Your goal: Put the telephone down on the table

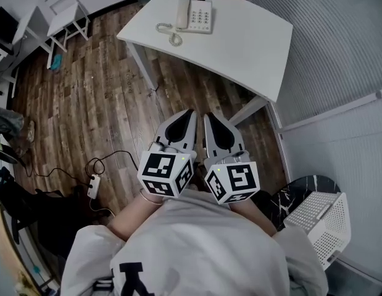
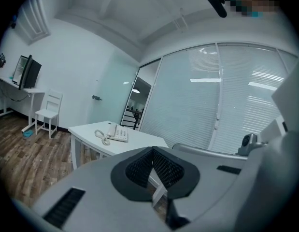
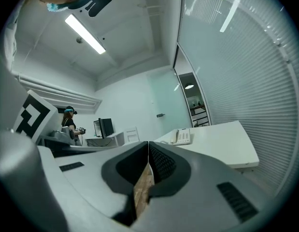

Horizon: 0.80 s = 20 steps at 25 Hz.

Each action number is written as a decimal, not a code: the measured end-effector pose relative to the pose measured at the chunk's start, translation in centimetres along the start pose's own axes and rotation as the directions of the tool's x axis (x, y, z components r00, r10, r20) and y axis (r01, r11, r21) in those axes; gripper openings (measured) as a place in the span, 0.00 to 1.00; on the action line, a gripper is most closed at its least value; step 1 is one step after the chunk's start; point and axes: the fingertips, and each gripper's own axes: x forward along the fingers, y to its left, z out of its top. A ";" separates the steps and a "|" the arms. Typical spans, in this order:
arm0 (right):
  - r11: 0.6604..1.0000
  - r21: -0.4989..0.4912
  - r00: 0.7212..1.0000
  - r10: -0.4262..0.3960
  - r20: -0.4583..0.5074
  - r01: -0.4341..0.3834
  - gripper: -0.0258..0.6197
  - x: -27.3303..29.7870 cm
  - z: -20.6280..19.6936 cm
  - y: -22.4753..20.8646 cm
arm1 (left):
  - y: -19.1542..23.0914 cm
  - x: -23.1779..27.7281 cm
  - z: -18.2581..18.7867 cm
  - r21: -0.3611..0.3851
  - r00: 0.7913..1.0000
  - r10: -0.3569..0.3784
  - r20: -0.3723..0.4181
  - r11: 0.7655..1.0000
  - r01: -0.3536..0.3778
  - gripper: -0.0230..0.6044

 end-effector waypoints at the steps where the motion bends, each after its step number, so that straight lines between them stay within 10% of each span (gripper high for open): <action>1: 1.000 0.002 1.000 0.004 -0.002 -0.004 0.08 -0.7 -0.1 0.1 | -0.4 -0.5 -0.3 0.001 1.000 0.004 0.000 1.000 -0.004 0.04; 20: 1.000 -0.002 0.999 0.004 0.037 -0.004 0.08 -3.4 0.8 3.5 | -0.8 -5.4 0.9 0.031 0.999 0.004 0.036 0.999 -0.006 0.04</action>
